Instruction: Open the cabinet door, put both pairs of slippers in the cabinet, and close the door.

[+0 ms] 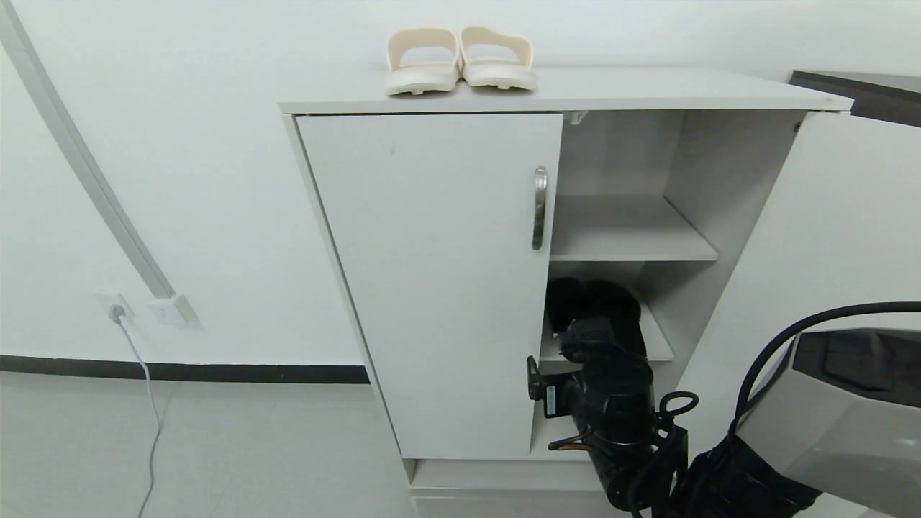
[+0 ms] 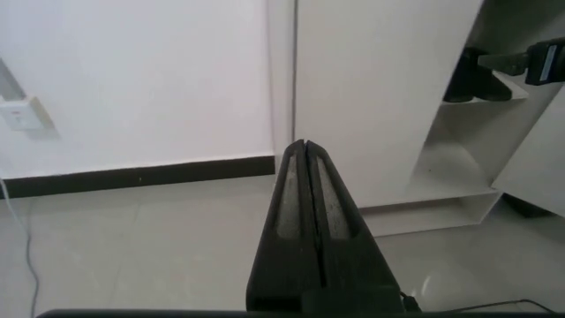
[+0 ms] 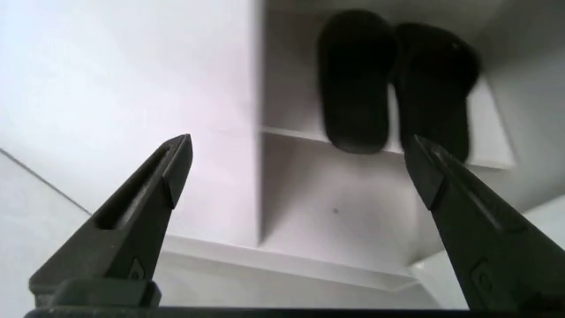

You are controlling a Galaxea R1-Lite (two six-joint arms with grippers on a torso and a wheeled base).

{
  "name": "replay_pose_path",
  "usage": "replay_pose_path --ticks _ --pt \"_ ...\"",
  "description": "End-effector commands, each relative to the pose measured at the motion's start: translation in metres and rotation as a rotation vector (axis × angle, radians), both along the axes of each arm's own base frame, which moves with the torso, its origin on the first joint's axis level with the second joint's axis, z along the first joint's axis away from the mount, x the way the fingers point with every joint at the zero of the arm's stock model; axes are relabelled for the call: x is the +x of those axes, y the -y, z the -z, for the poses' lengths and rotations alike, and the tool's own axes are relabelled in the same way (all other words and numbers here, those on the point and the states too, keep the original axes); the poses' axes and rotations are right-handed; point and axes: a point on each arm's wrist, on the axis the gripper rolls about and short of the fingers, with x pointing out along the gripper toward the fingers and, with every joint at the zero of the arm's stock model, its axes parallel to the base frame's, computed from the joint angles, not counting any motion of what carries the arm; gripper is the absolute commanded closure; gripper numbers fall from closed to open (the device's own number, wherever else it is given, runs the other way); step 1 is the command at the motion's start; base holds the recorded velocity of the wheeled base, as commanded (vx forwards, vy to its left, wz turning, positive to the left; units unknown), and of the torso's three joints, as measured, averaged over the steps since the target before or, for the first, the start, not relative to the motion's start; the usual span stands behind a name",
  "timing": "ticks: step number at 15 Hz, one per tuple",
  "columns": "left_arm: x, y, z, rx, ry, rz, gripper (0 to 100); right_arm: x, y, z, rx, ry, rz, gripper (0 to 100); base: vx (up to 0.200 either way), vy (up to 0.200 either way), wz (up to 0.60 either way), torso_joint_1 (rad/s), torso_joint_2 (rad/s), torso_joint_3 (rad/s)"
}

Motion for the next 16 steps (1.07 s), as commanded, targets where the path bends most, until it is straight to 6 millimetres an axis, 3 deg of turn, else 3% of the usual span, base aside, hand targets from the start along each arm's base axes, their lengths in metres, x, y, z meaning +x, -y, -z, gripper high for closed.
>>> replay_pose_path --ticks 1,5,16 --pt "0.000 0.000 0.000 0.000 -0.002 0.001 100 0.001 0.000 0.001 -0.001 0.000 0.002 0 0.000 0.200 0.00 -0.002 0.00 0.007" --pt "0.000 0.000 0.000 -0.001 -0.002 -0.001 100 0.000 0.001 0.001 -0.001 0.005 0.001 0 0.000 0.200 0.00 0.004 0.00 0.002" --pt "0.000 0.000 0.000 0.000 -0.002 -0.001 100 0.005 0.012 0.010 -0.023 0.010 -0.027 0 0.000 0.000 0.00 0.000 0.00 0.000"
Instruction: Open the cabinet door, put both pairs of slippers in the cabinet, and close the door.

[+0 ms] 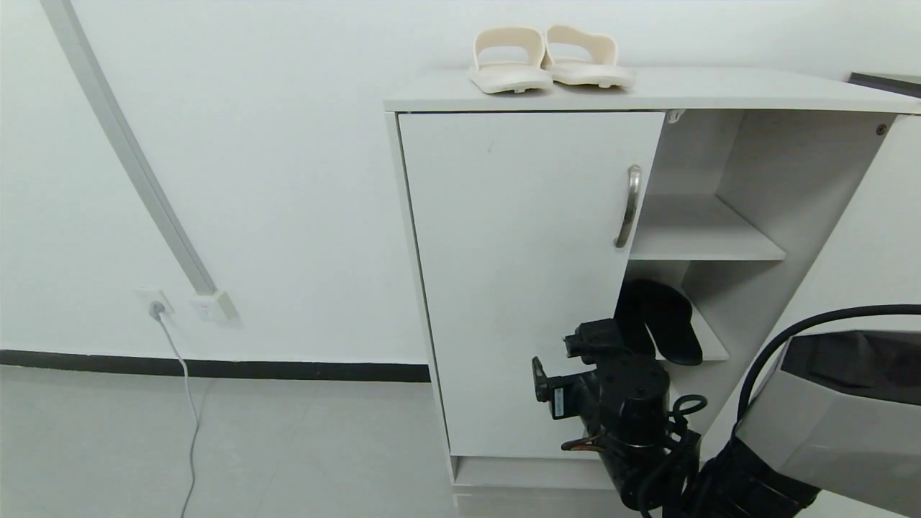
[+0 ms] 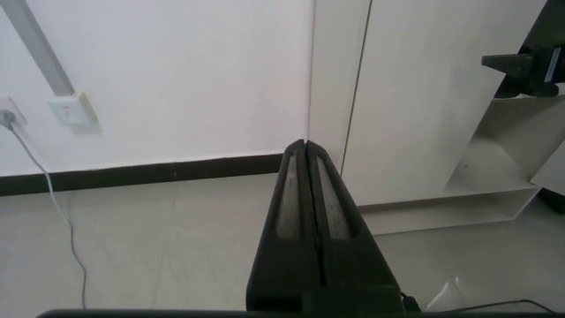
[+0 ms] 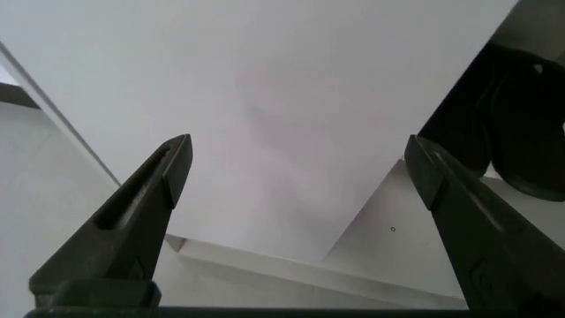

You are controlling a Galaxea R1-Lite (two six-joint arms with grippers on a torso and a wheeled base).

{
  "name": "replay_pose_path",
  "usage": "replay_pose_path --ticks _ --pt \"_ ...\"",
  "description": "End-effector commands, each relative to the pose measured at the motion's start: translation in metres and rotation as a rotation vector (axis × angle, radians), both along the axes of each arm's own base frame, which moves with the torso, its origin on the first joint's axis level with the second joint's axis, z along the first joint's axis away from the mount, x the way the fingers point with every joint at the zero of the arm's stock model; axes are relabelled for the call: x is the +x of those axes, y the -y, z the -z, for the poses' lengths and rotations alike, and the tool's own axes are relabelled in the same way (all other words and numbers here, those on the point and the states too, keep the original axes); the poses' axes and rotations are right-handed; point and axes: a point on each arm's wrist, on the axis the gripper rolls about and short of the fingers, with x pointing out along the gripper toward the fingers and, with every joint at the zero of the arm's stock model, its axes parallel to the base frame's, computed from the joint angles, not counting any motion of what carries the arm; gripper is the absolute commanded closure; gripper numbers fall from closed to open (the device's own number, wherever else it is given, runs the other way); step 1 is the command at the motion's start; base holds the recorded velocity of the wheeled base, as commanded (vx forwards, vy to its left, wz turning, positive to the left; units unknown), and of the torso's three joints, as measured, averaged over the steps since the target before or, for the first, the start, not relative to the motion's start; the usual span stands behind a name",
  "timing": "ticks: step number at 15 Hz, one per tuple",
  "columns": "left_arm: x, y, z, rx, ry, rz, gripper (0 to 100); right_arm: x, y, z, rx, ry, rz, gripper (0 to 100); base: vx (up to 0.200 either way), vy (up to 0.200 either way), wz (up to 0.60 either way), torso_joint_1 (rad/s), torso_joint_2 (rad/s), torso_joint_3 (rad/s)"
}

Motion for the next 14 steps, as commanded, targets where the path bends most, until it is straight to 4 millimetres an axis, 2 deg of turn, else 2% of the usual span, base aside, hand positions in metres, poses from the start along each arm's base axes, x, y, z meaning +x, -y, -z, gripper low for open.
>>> replay_pose_path --ticks 1,8,10,14 --pt "0.0001 0.0000 0.0000 0.000 -0.002 0.001 100 0.0007 0.0000 0.0025 -0.005 -0.005 0.001 0 0.000 0.000 0.00 0.000 0.00 0.000" --pt "0.0001 0.0000 0.0000 0.000 -0.002 0.001 100 -0.0002 0.0001 0.0028 -0.003 -0.004 0.000 0 0.000 0.000 0.00 0.000 -0.01 -0.016" --pt "0.0001 0.0000 0.0000 0.000 -0.002 0.001 100 -0.0006 -0.0004 0.0023 -0.001 -0.001 -0.004 0 0.000 0.000 0.00 0.019 -0.17 -0.276" --pt "0.0001 0.0000 0.0000 0.000 -0.002 0.001 100 -0.0018 -0.0008 0.0023 0.002 0.002 -0.013 0 0.000 0.000 0.00 0.056 -0.45 -0.355"
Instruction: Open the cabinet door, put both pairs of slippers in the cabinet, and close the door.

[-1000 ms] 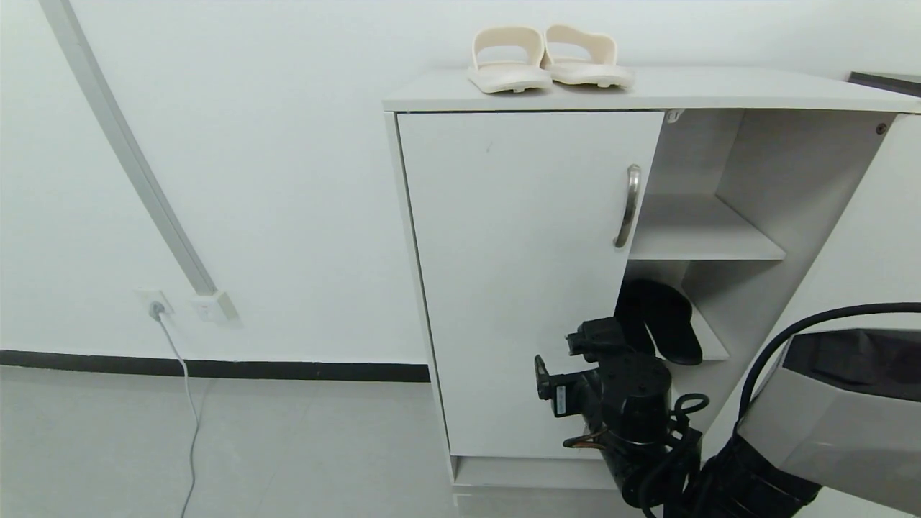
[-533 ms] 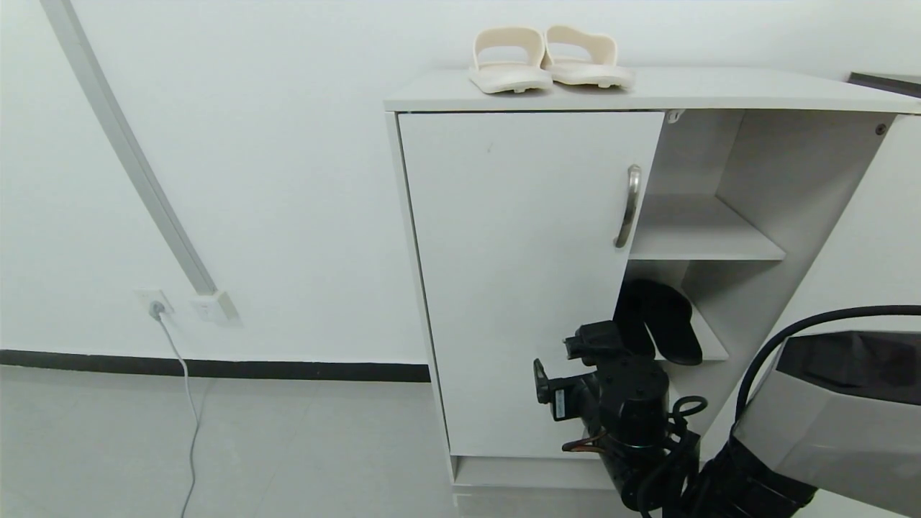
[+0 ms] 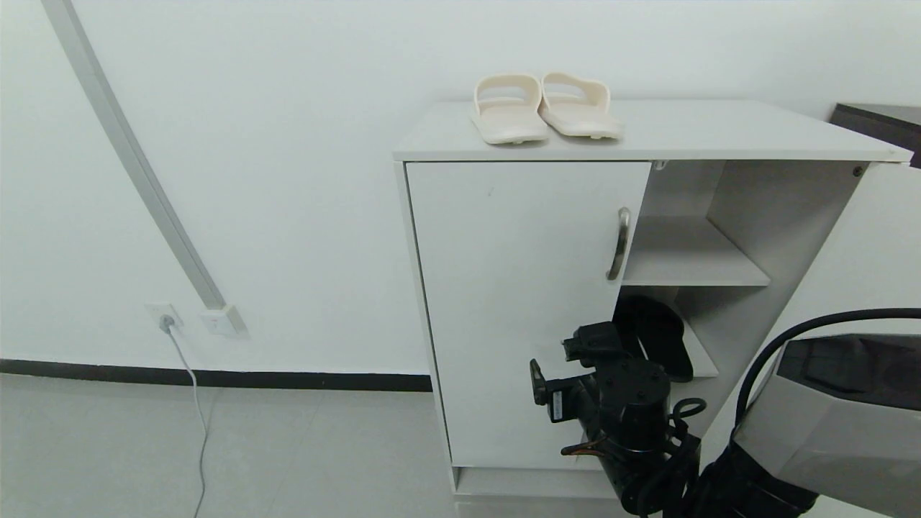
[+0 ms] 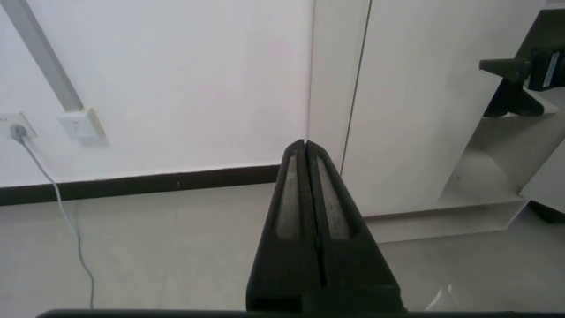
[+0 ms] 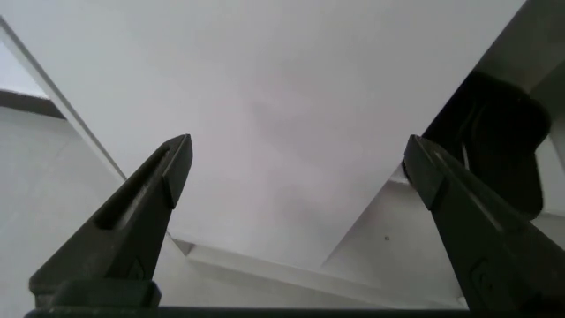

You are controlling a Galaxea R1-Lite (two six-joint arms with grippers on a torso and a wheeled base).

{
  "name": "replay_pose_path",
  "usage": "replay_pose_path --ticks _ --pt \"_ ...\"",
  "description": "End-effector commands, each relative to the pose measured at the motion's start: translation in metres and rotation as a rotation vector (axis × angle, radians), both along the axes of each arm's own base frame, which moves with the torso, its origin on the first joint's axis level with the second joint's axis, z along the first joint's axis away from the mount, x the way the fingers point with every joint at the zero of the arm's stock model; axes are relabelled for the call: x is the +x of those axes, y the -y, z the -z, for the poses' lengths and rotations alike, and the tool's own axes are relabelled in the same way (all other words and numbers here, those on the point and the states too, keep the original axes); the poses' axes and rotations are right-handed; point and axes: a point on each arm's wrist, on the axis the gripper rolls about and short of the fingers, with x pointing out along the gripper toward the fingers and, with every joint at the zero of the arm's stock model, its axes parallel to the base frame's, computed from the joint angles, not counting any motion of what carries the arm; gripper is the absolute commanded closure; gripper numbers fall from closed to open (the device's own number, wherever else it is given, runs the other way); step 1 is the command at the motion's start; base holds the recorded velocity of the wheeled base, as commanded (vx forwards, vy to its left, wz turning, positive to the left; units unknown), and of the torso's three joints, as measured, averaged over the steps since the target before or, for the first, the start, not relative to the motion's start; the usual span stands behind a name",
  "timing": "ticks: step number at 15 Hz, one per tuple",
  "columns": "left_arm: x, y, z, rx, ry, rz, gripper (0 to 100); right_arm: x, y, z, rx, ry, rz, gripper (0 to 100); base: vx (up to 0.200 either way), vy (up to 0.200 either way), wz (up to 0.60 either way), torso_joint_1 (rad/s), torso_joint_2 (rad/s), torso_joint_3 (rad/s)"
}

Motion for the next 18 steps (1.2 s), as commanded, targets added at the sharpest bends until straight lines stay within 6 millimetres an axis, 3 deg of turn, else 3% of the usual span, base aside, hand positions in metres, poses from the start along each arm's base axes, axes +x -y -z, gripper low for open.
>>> replay_pose_path --ticks 1,18 --pt "0.0001 0.0000 0.0000 0.000 -0.002 0.000 100 -0.0007 -0.0006 -0.0003 -0.001 0.001 -0.003 0 0.000 0.000 0.00 0.115 -0.46 -0.359" --pt "0.0001 0.0000 -0.0001 0.001 0.000 -0.002 100 -0.0013 -0.0007 0.0036 -0.012 -0.003 -0.005 0 0.000 0.000 0.00 0.171 -0.49 -0.324"
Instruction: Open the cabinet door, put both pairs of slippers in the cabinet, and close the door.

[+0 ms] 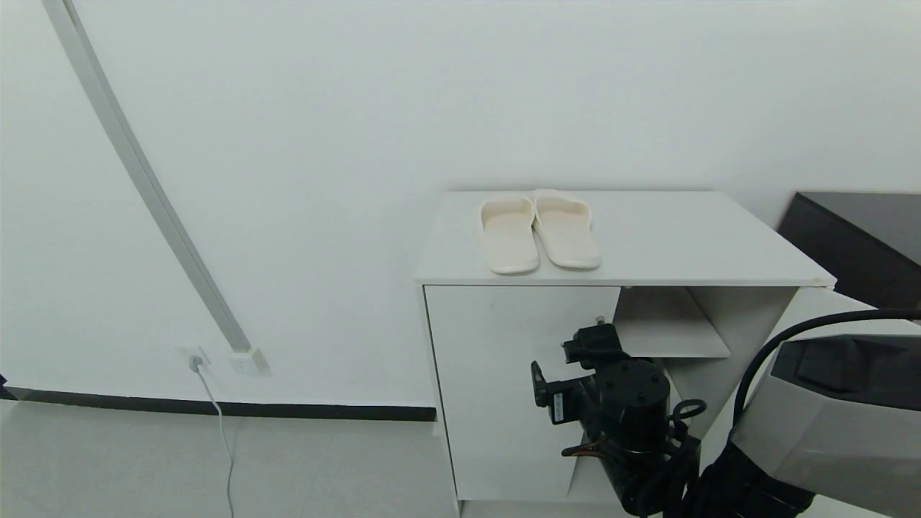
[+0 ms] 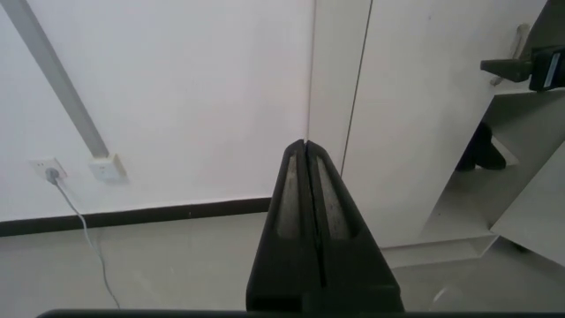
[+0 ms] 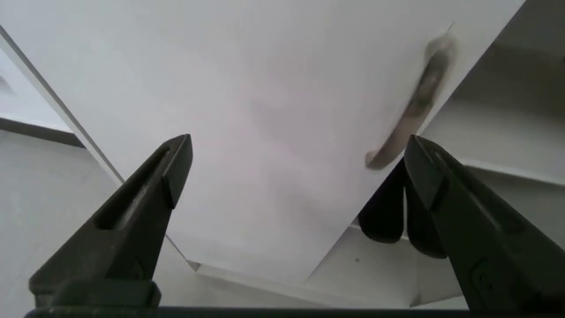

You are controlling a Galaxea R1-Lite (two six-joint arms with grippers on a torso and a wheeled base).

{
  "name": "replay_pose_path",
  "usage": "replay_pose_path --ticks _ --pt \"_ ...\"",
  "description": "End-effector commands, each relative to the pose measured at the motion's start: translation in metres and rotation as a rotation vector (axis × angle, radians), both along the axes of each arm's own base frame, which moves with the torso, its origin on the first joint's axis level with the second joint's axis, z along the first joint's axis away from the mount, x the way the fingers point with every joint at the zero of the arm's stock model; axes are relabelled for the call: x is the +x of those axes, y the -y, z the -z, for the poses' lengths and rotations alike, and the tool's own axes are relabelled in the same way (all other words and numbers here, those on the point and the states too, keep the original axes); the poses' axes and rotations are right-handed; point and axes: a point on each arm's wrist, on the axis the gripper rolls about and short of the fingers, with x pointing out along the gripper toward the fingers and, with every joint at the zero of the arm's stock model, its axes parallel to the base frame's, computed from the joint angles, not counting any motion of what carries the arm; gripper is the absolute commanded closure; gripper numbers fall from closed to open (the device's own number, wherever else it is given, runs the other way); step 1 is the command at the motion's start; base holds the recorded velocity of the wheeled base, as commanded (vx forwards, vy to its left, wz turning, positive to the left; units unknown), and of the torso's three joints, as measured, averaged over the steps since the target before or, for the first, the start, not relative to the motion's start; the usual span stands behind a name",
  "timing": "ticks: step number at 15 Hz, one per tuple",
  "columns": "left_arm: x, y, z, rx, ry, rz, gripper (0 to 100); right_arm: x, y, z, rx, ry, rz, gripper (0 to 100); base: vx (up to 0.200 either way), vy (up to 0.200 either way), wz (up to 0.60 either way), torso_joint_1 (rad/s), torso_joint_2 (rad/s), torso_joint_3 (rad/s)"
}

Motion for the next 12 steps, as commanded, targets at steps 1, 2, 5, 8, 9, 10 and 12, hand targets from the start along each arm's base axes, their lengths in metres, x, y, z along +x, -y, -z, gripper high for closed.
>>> replay_pose_path --ticks 1,2,5,8,9,10,12 --pt "0.0001 0.0000 0.0001 0.000 -0.002 0.001 100 0.0001 -0.0003 0.0015 -0.003 -0.003 0.000 0 0.000 0.000 0.00 0.227 -0.54 -0.325" --pt "0.0001 0.0000 0.0001 0.000 -0.002 0.001 100 0.0001 -0.0003 0.0015 -0.003 -0.003 0.000 0 0.000 0.000 0.00 0.246 -0.55 -0.325" --pt "0.0001 0.0000 0.0001 0.002 -0.002 -0.001 100 -0.0001 0.0000 0.0017 -0.005 -0.004 0.000 0 0.000 0.000 0.00 0.245 -0.57 -0.323" --pt "0.0001 0.0000 0.0001 0.003 -0.002 0.002 100 -0.0012 0.0019 0.0045 -0.014 -0.013 0.001 0 0.000 0.000 0.00 0.271 -0.61 -0.343" --pt "0.0001 0.0000 0.0001 0.003 -0.002 -0.001 100 -0.0012 0.0019 0.0044 -0.013 -0.012 0.001 0 0.000 0.000 0.00 0.251 -0.55 -0.305" --pt "0.0001 0.0000 0.0001 0.002 -0.002 0.001 100 -0.0012 0.0019 0.0045 -0.014 -0.013 0.001 0 0.000 0.000 0.00 0.203 -0.47 -0.251" --pt "0.0001 0.0000 0.0001 0.003 -0.002 -0.001 100 -0.0010 0.0032 0.0064 -0.020 -0.019 0.004 0 0.000 0.000 0.00 0.198 -0.41 -0.227"
